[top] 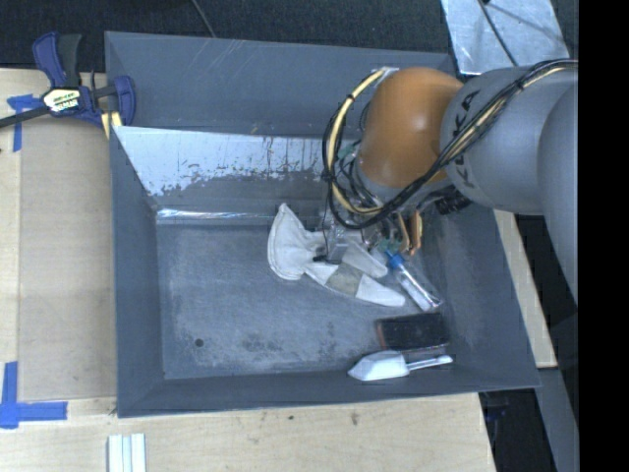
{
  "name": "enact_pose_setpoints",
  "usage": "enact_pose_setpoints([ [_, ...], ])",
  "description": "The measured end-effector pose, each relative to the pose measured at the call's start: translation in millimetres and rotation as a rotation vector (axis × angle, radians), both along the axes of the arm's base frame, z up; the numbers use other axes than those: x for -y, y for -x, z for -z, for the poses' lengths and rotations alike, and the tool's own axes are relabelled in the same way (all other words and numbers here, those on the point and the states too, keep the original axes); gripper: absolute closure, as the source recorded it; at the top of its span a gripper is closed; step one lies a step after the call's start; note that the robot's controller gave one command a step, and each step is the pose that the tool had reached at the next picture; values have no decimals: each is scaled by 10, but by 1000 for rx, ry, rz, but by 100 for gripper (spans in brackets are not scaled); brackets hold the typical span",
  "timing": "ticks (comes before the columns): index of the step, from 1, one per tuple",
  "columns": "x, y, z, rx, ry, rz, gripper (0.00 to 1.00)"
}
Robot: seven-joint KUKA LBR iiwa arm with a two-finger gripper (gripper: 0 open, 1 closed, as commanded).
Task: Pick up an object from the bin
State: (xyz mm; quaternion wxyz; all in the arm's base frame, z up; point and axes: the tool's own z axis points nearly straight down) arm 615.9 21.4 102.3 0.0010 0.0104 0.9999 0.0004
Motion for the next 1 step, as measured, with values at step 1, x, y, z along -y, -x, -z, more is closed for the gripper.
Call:
enact_pose_setpoints([
  [1, 0, 0, 0, 0, 0, 0, 100],
])
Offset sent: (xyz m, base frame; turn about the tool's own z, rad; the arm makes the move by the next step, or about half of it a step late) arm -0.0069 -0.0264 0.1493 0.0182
